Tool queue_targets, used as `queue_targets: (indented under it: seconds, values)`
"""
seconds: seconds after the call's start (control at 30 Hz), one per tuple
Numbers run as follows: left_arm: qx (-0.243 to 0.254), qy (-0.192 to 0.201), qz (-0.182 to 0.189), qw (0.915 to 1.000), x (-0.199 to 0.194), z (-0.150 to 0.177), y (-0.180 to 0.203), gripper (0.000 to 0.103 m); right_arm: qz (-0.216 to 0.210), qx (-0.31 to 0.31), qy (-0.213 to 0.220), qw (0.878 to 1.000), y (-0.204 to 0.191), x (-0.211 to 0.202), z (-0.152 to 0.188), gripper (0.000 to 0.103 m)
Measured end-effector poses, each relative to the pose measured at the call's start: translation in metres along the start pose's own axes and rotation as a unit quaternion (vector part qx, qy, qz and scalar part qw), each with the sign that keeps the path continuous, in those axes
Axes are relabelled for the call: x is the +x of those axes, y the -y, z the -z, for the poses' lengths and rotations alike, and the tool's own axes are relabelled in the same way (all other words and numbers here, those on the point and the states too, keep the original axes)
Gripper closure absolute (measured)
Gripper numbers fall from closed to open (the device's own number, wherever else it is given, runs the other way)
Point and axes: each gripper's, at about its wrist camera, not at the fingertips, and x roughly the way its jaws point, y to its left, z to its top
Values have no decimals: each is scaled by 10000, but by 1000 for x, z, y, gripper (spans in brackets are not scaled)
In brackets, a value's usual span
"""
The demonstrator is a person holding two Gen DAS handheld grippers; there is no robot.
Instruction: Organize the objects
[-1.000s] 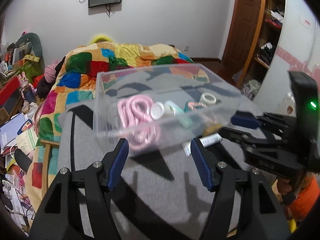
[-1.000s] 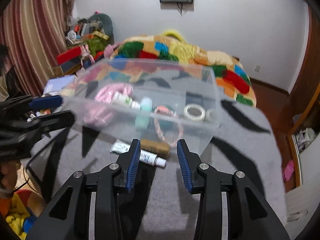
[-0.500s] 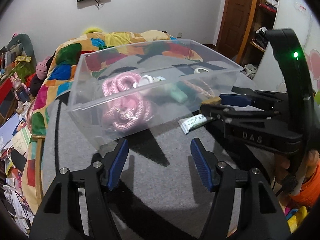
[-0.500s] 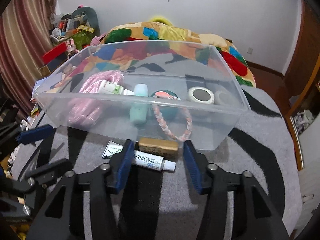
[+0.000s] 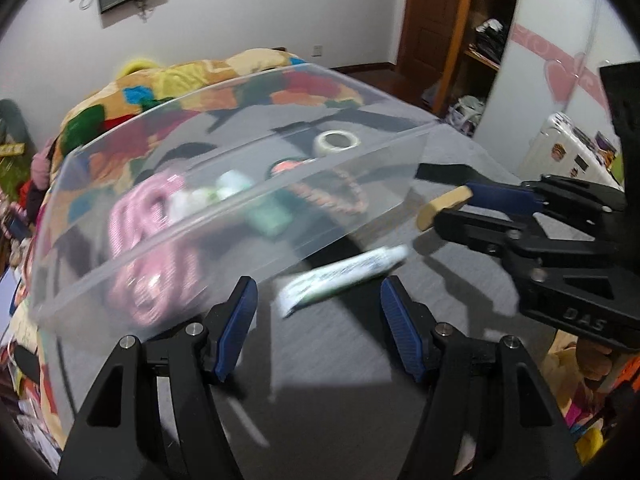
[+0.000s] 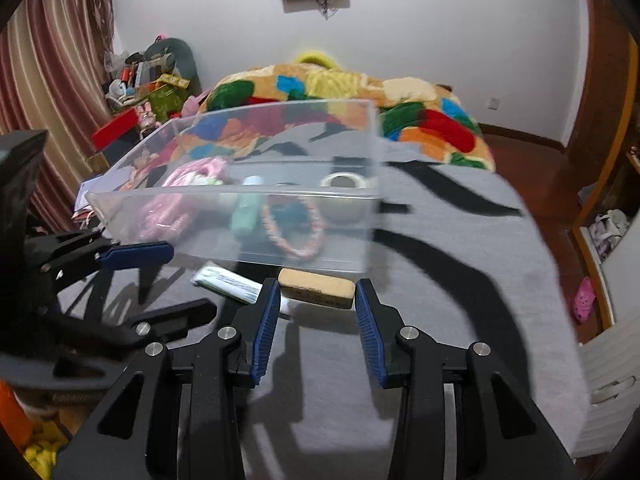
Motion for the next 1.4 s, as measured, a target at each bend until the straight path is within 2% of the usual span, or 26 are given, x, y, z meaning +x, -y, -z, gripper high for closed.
queue_targets:
  seconds: [0.23,0.33,0.37,0.43,0.47,0.53,0.6,0.9,1.2,1.4]
  values:
    - [506,-241,268,9981,22,-16,25,39,34,130,122,9998,30,-22,7,67]
    - [582,-431,282,9970,33,-14,27,39,-9,135,86,9999,33,-20,12,67]
    - [534,-381,330,9973,31,-12,24,41,-50,136,67,9999,32,-19,13,67]
    - [475,-358,364,9976,26,-8,19,58,-112,113,48,9999,30,-18,15,67]
    - [454,-350,341,9978,24,-7,18,63,-137,91,46,9999,29,-17,16,67]
    - [360,-336,304,9983,19,-3,14,82,-185,43,40,9998,24,-16,17,67]
    - [261,-297,256,9989,14,1,11,87,-231,20,25,9997,21,-15,17,67]
    - [-80,173,50,9998,-20,23,2,87,-373,-30,90,9993,8,-18,11,67]
    - [-488,980,-119,9939,-72,10,-22,87,-478,-201,507,9974,-18,-33,-17,67]
    - [-775,1260,-268,9886,-88,-4,-50,87,-515,-230,766,9955,-33,-33,-44,68]
